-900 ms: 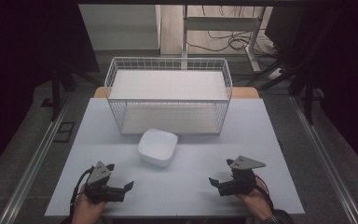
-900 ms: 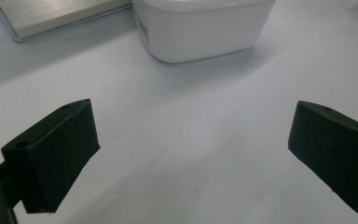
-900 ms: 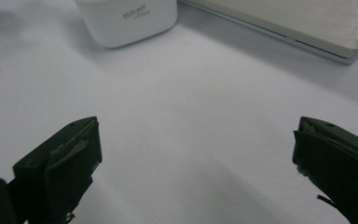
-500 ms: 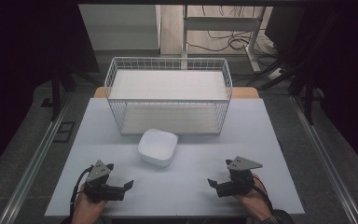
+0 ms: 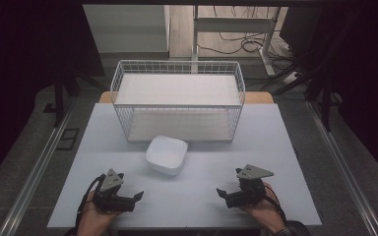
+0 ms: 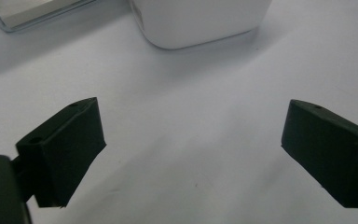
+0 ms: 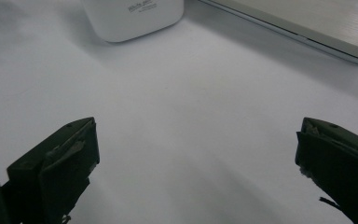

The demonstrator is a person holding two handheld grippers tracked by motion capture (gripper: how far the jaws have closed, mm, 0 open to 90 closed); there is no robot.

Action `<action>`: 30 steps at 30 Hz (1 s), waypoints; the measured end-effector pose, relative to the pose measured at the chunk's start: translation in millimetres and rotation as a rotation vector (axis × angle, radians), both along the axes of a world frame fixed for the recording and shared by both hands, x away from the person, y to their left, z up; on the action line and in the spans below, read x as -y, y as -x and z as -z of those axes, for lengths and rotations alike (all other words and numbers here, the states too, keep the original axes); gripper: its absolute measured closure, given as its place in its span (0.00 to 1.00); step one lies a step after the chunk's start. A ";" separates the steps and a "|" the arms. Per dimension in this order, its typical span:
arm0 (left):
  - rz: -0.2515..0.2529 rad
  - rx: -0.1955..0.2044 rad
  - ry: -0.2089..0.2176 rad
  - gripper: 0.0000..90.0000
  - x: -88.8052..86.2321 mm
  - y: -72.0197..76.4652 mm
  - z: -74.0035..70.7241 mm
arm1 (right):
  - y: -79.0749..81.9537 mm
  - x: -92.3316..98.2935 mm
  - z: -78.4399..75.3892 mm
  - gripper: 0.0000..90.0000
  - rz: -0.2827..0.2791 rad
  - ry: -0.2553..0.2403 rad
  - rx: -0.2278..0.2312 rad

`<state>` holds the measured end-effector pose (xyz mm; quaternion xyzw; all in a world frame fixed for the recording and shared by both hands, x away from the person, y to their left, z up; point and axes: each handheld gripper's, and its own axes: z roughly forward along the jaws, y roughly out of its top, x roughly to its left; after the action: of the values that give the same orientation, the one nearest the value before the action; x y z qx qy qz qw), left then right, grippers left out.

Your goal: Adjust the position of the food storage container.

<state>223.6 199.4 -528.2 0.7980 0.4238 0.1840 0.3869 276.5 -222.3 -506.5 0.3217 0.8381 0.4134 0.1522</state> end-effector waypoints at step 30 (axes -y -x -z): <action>-0.060 0.039 0.079 0.66 -10.9 -59.3 -2.8 | -34.2 -25.0 -4.2 0.51 -0.035 -0.011 -0.031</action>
<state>282.9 210.3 -525.5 0.7654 0.4467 0.1941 0.4206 310.7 -197.3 -502.3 0.3145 0.8435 0.4156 0.1302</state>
